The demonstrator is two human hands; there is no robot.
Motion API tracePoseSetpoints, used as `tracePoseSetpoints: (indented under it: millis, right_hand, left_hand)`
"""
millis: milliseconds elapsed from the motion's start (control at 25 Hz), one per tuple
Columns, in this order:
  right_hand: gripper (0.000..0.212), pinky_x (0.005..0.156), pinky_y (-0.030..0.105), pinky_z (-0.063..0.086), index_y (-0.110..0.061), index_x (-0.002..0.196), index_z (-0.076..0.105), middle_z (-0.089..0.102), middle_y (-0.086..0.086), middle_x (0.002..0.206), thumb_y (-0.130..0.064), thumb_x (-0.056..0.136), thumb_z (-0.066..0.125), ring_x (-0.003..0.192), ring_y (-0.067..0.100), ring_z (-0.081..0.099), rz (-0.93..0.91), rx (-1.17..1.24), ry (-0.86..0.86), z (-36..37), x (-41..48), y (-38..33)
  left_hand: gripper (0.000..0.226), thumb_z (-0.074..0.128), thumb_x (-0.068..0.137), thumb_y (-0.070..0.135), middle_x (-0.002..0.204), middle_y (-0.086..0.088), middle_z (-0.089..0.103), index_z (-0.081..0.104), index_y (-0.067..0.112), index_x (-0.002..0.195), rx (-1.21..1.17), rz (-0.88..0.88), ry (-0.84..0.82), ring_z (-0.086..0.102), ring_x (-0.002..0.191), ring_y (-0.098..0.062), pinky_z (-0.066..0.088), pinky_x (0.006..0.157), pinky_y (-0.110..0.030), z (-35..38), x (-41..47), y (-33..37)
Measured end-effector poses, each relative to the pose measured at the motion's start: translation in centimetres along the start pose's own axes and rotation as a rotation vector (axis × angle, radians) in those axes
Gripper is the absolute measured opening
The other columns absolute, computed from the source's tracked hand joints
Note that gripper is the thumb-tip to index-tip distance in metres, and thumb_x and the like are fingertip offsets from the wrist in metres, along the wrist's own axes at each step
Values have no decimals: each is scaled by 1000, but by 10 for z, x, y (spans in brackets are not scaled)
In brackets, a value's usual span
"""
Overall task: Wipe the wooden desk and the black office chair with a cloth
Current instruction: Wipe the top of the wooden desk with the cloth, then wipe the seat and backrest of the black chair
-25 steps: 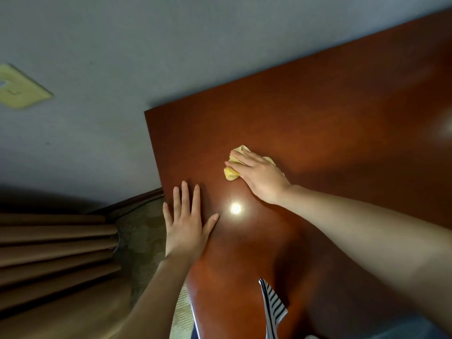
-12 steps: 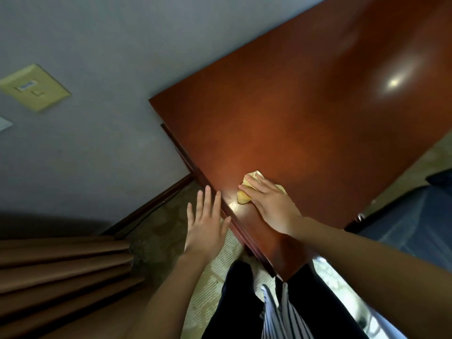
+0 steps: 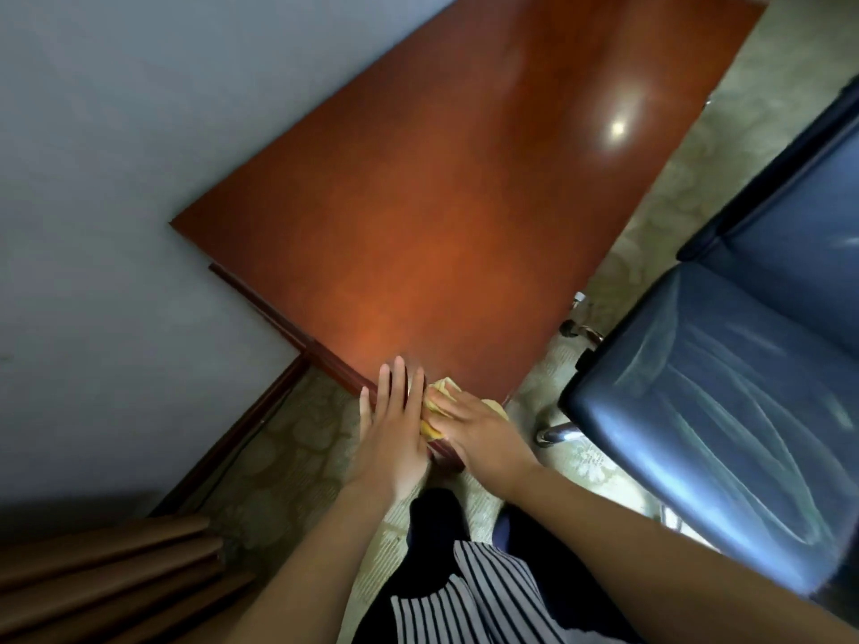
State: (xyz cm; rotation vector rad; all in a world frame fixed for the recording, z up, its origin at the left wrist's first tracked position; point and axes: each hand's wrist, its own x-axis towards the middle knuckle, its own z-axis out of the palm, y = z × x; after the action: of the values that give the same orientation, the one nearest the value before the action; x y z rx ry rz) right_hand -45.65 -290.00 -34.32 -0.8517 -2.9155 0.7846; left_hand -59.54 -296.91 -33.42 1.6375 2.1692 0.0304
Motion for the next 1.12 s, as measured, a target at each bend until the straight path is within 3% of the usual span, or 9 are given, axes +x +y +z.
tracePoseSetpoints:
  millis: [240,360,480,600,760,840,960,1040,1120]
  right_hand:
    - [53,115,23,12,-23,143,37,16,-9,157,-2,95,43,145,11,7,16,91,-74,-23,-48,44]
    - [44,114,24,21,-21,143,39,29,-6,152,-10,100,38,141,10,23,186,272,-60,-41,-87,85]
    - [35,91,27,46,-18,131,53,63,-3,106,-14,99,40,93,7,57,448,483,77,-72,-124,127]
    - [19,65,35,47,-12,95,60,54,0,68,-18,99,42,57,6,49,590,631,269,-111,-144,158]
    - [23,52,29,48,-11,81,55,52,2,64,-24,97,44,59,12,51,709,937,597,-179,-159,180]
    - [20,68,32,49,-22,91,62,62,-2,79,-27,98,44,73,15,57,718,1070,733,-209,-168,183]
    - [29,93,34,45,-27,123,59,64,-5,109,-29,100,42,100,13,59,612,1323,908,-243,-184,183]
    - [27,84,34,49,-24,115,61,65,0,98,-30,101,39,93,16,61,543,1402,1026,-262,-196,178]
    - [30,78,33,49,-25,100,65,66,0,86,-34,101,37,86,16,63,524,1386,1129,-275,-205,172]
  left_hand:
    - [78,39,98,18,151,-4,-36,-20,20,148,102,54,-64,-37,137,-23,-20,113,-45,2,1,63]
    - [70,33,101,28,153,-3,-32,-16,20,150,100,84,-69,-35,138,-22,-21,109,-42,3,8,111]
    - [65,31,102,32,157,-1,-23,-10,20,151,-1,121,-81,-21,144,-16,-17,112,-37,0,26,166]
    - [62,33,102,34,161,0,3,3,18,153,-136,175,-88,7,147,-13,3,119,-37,-8,44,220]
    - [61,43,99,36,158,5,19,15,22,152,-367,326,-142,19,144,-10,15,113,-23,-26,64,290]
    - [64,50,97,34,157,9,21,18,26,152,-484,439,-207,19,143,-5,15,115,-22,-40,70,325]
    - [55,59,90,13,139,11,46,41,35,137,-718,624,-232,42,129,-3,36,108,-28,-65,77,372]
    - [51,57,90,6,124,14,59,48,44,122,-937,619,-344,55,116,-3,45,92,-17,-83,79,397]
    - [35,61,88,17,107,14,69,56,39,116,-1062,600,-458,62,102,0,47,80,-11,-97,81,416]
